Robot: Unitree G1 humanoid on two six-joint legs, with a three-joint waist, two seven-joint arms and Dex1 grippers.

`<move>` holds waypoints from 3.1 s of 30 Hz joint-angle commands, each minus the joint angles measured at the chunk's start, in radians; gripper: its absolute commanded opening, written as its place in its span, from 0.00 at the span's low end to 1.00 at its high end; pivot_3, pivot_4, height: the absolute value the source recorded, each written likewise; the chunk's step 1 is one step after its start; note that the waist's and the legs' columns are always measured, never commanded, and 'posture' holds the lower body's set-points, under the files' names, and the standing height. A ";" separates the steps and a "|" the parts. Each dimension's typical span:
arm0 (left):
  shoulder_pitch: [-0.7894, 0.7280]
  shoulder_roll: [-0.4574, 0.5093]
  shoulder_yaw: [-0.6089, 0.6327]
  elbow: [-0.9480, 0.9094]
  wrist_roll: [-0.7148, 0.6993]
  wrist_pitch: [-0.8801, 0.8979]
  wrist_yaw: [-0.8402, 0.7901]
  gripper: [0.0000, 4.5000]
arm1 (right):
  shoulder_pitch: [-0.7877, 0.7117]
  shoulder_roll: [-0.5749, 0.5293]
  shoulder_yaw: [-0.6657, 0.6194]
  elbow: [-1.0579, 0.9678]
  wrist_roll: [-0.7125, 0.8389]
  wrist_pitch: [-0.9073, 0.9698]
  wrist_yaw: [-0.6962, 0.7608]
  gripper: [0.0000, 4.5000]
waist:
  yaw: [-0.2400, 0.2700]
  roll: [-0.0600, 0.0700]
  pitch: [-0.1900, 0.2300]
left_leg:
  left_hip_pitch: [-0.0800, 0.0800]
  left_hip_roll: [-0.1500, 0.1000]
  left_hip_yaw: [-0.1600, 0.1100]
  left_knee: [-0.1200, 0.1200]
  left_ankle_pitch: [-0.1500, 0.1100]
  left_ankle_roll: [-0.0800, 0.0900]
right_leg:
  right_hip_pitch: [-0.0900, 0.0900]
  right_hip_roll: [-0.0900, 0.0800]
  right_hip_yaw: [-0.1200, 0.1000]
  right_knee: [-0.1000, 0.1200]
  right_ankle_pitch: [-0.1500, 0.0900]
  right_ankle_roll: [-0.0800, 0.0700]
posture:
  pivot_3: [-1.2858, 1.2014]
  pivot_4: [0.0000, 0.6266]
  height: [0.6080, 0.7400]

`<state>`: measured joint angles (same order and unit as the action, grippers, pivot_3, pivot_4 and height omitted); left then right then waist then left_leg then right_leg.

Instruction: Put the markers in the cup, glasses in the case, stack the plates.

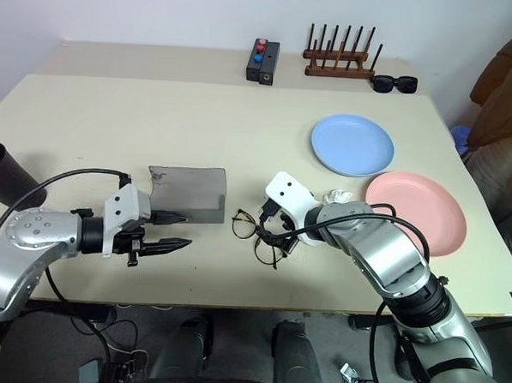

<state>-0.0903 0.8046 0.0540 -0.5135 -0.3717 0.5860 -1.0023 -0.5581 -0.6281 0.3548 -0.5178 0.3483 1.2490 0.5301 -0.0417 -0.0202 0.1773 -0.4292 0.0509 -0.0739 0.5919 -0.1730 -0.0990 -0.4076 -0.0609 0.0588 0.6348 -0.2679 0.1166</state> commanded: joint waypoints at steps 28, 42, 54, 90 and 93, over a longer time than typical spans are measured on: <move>0.021 0.011 0.019 -0.059 -0.067 0.014 0.121 0.53 | -0.021 -0.024 0.017 -0.028 -0.031 -0.058 0.054 0.06 | -0.001 0.000 0.000 | 0.000 0.000 0.001 0.000 0.000 0.000 | 0.000 0.000 0.000 -0.001 0.000 0.000 | 0.52 0.24 1.00; 0.022 0.009 0.010 -0.058 -0.066 0.013 0.133 0.53 | 0.015 0.062 -0.093 -0.015 0.047 0.020 0.034 0.99 | -0.001 0.000 0.000 | 0.000 0.000 0.001 0.000 -0.001 0.000 | 0.000 -0.001 0.000 -0.001 0.000 0.000 | 0.52 0.24 1.00; 0.024 0.001 0.002 -0.055 -0.060 0.009 0.143 0.53 | 0.078 0.017 -0.072 0.017 0.027 -0.103 0.060 0.99 | -0.002 0.000 0.000 | 0.000 0.000 0.001 0.000 -0.001 0.001 | 0.000 -0.001 0.000 -0.002 0.000 0.000 | 0.52 0.24 1.00; 0.022 -0.007 -0.005 -0.046 -0.043 -0.012 0.183 0.53 | 0.008 -0.210 -0.004 0.357 -0.366 -1.138 0.455 0.99 | -0.002 0.000 0.003 | -0.001 0.000 0.003 -0.001 -0.001 0.001 | 0.000 -0.001 0.001 -0.004 0.000 0.000 | 0.52 0.24 1.00; 0.019 -0.007 -0.003 -0.047 -0.046 -0.008 0.183 0.53 | -0.006 -0.186 0.016 0.404 -0.405 -1.223 0.477 0.99 | -0.002 0.000 0.003 | -0.001 0.000 0.003 0.000 -0.001 0.001 | 0.000 -0.001 0.001 -0.003 0.000 0.000 | 0.52 0.24 1.00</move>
<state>-0.0677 0.7935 0.0405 -0.5336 -0.4219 0.5961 -0.8231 -0.5482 -0.8213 0.3725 -0.1198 -0.0385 0.0761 0.9955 -0.0437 -0.0200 0.1807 -0.4297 0.0507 -0.0713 0.5916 -0.1740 -0.0981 -0.4073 -0.0617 0.0597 0.6315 -0.2674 0.1162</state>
